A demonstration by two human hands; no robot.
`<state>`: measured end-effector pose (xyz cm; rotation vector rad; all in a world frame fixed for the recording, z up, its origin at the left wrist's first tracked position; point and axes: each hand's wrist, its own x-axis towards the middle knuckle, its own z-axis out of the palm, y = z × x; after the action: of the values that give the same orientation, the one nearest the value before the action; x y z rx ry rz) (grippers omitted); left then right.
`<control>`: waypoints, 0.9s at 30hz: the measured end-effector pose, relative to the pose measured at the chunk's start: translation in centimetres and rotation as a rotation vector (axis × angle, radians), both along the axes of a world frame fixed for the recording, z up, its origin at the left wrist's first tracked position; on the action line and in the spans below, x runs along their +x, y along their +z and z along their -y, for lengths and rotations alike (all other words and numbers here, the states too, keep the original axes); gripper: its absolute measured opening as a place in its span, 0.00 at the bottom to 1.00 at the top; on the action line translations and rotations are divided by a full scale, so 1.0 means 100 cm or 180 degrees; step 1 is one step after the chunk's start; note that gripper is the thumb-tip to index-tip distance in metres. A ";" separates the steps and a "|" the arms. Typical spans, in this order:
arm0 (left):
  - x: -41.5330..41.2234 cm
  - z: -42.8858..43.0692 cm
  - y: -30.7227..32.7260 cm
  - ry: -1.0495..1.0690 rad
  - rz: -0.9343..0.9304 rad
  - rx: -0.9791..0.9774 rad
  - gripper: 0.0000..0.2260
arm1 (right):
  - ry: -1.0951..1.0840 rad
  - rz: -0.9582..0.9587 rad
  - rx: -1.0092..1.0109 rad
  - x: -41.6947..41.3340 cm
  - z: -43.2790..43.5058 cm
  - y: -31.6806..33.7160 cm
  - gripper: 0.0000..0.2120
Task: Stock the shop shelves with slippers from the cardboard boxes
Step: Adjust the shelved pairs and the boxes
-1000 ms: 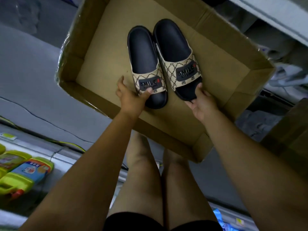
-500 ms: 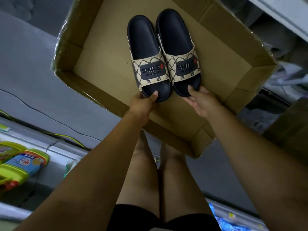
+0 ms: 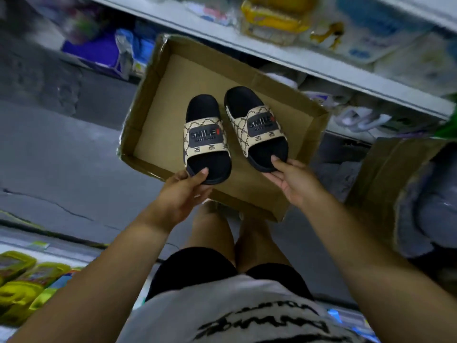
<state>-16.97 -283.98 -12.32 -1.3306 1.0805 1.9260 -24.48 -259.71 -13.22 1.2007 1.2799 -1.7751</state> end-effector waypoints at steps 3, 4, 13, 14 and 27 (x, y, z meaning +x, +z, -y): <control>0.001 0.000 0.041 -0.0174 -0.0208 0.0091 0.15 | -0.0322 -0.0198 -0.0130 0.028 -0.007 0.051 0.14; -0.002 0.000 0.055 -0.0213 -0.0263 0.0110 0.12 | -0.0476 -0.0265 -0.0157 0.037 -0.009 0.067 0.13; -0.043 -0.017 0.154 -0.1625 -0.1160 0.0237 0.24 | -0.1821 -0.0782 -0.0203 0.121 -0.022 0.168 0.15; -0.047 -0.026 0.163 -0.1778 -0.1264 0.0239 0.24 | -0.1899 -0.0893 -0.0229 0.130 -0.026 0.175 0.15; 0.058 -0.257 0.231 -0.2710 -0.1897 0.0779 0.25 | -0.3409 -0.1691 -0.0139 0.291 -0.165 0.236 0.16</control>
<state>-11.19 -258.28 10.73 -0.0666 1.3281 1.6946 4.58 -243.16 10.43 1.6044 0.8519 -3.0199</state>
